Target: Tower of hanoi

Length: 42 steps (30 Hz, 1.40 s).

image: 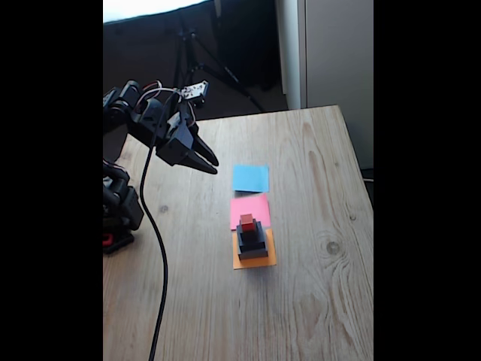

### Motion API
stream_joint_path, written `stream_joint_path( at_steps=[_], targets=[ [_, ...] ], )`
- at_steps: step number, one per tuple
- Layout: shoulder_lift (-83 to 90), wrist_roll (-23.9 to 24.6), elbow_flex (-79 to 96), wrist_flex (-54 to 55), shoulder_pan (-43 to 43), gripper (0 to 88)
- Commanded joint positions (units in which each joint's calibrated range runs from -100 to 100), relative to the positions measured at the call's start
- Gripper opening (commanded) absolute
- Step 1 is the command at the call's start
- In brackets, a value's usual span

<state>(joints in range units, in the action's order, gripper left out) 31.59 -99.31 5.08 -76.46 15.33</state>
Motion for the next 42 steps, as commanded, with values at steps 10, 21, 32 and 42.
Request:
stream_joint_path(
  at_steps=[10, 21, 32, 42],
  targets=[
    [57.3, 189.1, 94.9, 21.0, -22.7, 1.1],
    [57.3, 188.6, 94.9, 21.0, -23.0, 1.1],
    [57.3, 188.6, 94.9, 21.0, -23.0, 1.1],
    [57.3, 188.6, 94.9, 21.0, -23.0, 1.1]
  ],
)
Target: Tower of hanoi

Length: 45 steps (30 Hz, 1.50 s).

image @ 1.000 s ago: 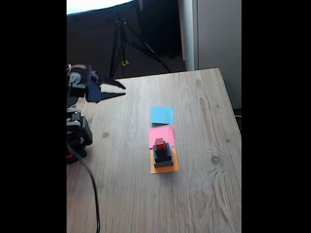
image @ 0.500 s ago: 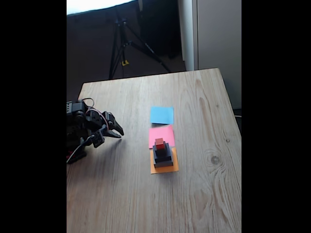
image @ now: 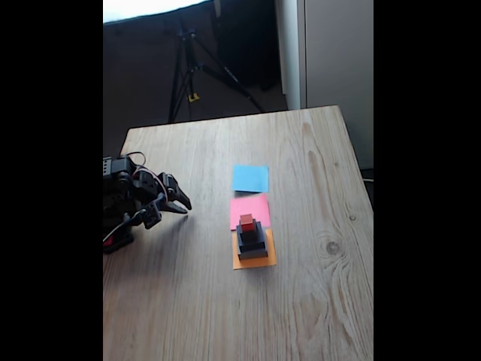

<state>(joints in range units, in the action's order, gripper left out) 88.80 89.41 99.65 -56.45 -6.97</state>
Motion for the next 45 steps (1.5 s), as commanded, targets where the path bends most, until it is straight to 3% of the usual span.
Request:
stream_joint_path(
  at_steps=[1, 5, 9, 11, 14, 17, 20, 23, 30, 34, 42, 45],
  targets=[
    [0.1, -0.1, 0.3, 1.0, -0.7, 1.1],
    [0.1, -6.3, 0.3, 1.0, -3.2, 2.1],
    [0.1, -5.1, 0.3, 1.0, -2.9, 2.6],
    [0.1, -6.6, 0.3, 1.0, -3.3, 8.9],
    [0.1, -13.5, 0.3, 1.7, -4.4, 1.1],
    [-0.1, -18.8, -0.7, 2.4, -3.2, 1.1],
    [-2.7, -43.8, -5.9, 1.0, -1.5, 1.1],
    [-7.4, -59.3, -15.1, -1.5, 0.5, 1.1],
    [-21.0, -77.7, -43.7, -5.8, 7.7, 2.7],
    [-29.3, -96.4, -57.9, -7.4, 12.3, 5.1],
    [-38.3, -120.7, -76.7, -9.3, 17.5, 8.9],
    [-39.7, -132.7, -80.5, -10.0, 18.5, 9.2]
  ],
)
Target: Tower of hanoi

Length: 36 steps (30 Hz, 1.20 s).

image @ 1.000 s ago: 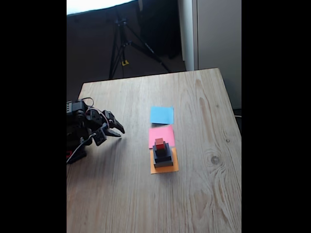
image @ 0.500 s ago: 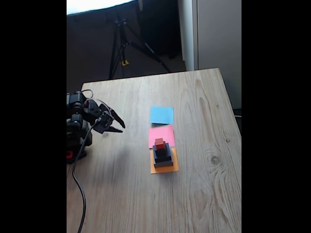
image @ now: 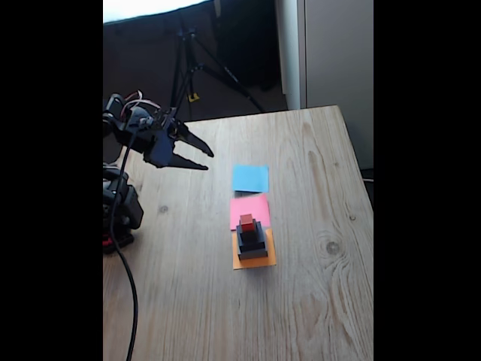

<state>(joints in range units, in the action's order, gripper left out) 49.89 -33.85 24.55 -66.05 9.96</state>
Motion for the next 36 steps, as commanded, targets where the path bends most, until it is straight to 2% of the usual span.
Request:
stream_joint_path(
  at_steps=[1, 5, 8, 12, 14, 15, 20, 27, 36],
  targets=[
    [-1.1, -13.6, -6.0, -0.4, 1.8, 9.1],
    [-1.1, -30.4, -6.6, -0.7, 3.0, 7.3],
    [-0.8, -41.1, -5.6, -0.8, 4.2, 8.0],
    [-0.2, -50.3, -4.4, 0.0, 5.7, 11.2],
    [0.4, -55.1, -1.7, 1.6, 6.8, 22.9],
    [0.9, -57.8, -0.2, 2.4, 7.2, 25.3],
    [2.5, -66.0, 7.6, 7.1, 8.5, 27.0],
    [3.5, -66.1, 20.6, 21.0, 10.7, 29.0],
    [2.5, -66.1, 29.4, 33.2, 14.2, 29.2]
  ],
)
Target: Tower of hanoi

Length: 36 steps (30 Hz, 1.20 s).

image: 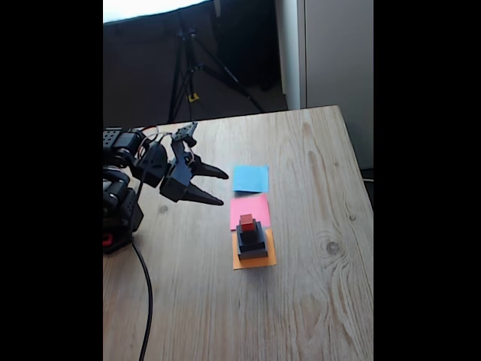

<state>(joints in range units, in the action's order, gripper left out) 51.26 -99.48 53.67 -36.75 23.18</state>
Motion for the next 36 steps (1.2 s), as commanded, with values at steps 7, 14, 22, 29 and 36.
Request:
stream_joint_path(
  at_steps=[7, 14, 22, 29, 36],
  targets=[
    [-3.1, -0.5, 5.6, 16.2, 3.2, 29.6],
    [-8.0, -0.5, 13.4, 28.9, 3.8, 30.4],
    [-12.4, -0.5, 17.1, 38.7, 3.2, 30.5],
    [-18.1, -0.5, 18.3, 48.0, 2.9, 30.2],
    [-21.5, -0.5, 21.8, 56.5, 1.9, 29.7]
  ],
)
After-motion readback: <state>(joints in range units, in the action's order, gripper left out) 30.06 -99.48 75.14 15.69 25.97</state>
